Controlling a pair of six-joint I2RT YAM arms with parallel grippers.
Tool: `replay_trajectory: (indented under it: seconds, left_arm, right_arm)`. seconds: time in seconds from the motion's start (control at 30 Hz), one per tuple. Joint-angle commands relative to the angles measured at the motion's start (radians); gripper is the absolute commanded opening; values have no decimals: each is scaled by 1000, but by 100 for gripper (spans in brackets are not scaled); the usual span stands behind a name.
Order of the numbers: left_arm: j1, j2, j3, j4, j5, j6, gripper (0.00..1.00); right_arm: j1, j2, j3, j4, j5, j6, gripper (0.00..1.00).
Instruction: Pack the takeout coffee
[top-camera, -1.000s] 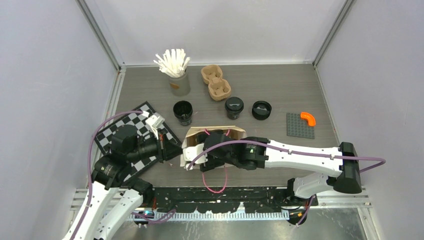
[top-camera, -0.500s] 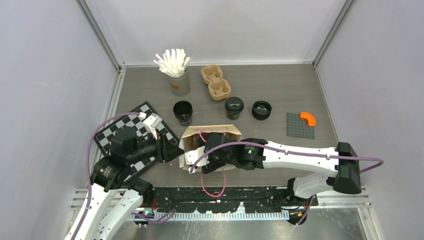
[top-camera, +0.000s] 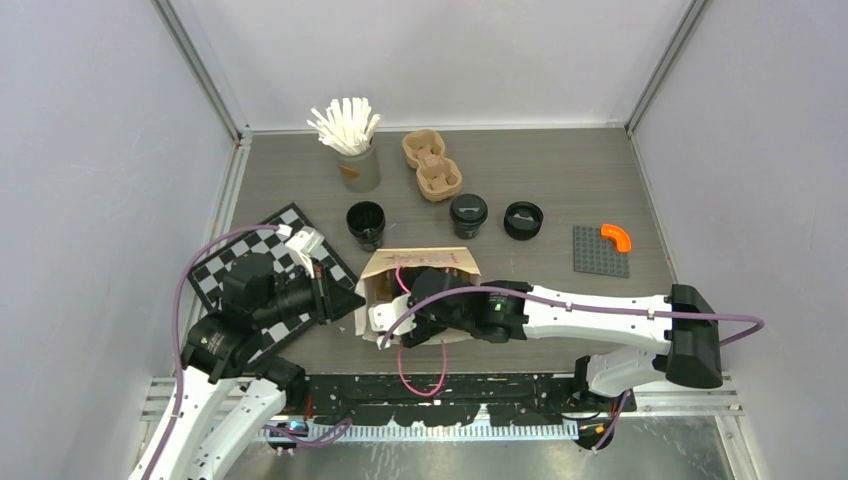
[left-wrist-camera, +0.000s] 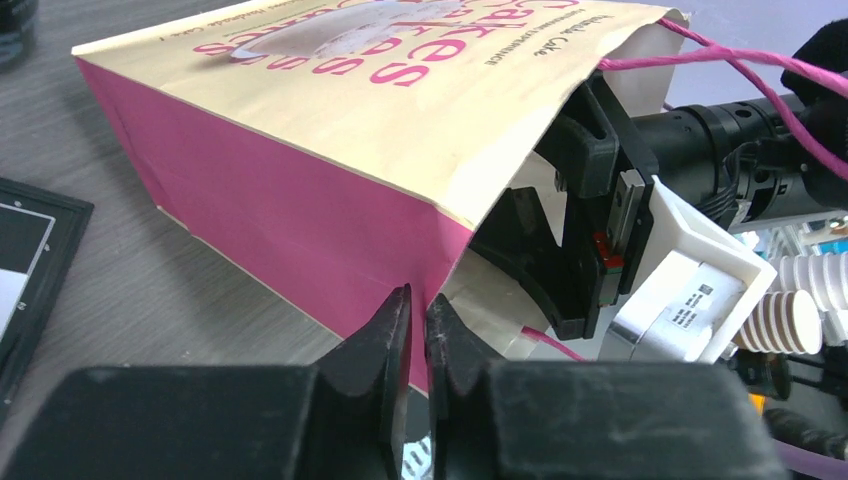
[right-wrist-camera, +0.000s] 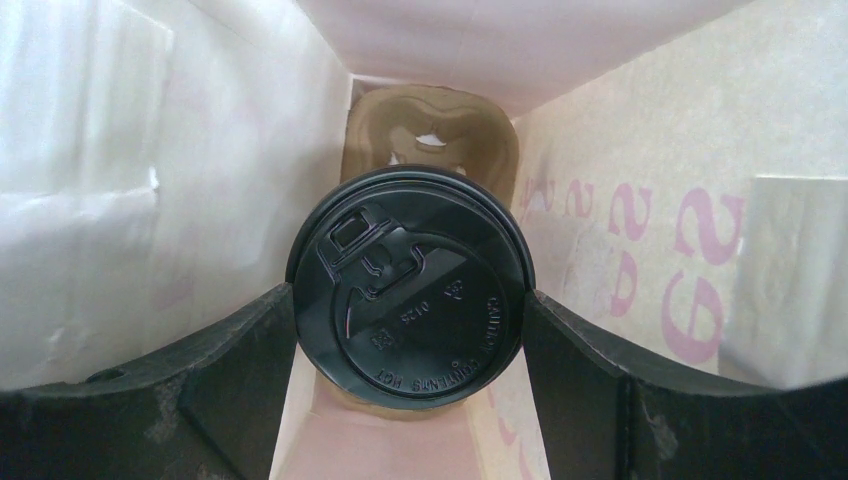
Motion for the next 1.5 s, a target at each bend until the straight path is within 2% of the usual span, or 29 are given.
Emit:
replay_trajectory:
  seconds: [0.0, 0.07, 0.1, 0.37, 0.6, 0.9, 1.17, 1.47]
  left_arm:
    - [-3, -13, -12, 24, 32, 13, 7]
    - [-1, -25, -18, 26, 48, 27, 0]
    - [-2, -33, -21, 27, 58, 35, 0]
    - [-1, -77, -55, 32, 88, 31, 0]
    - [-2, -70, -49, 19, 84, 48, 0]
    - [-2, -66, -36, -3, 82, 38, 0]
    - [-1, -59, -19, -16, 38, -2, 0]
    - [-1, -42, -3, -29, -3, -29, 0]
  right_arm:
    - [0, -15, -10, 87, 6, -35, 71]
    - [-1, -9, -9, 88, 4, -48, 71]
    - [-1, -5, -10, 91, -1, -52, 71]
    - [-1, 26, -39, 202, 4, -107, 71]
    - [17, 14, -51, 212, -31, -153, 70]
    - [15, 96, -56, 294, -18, -189, 71]
    - [-22, 116, -114, 390, -17, -209, 71]
    - [-63, 130, -142, 481, -88, -233, 70]
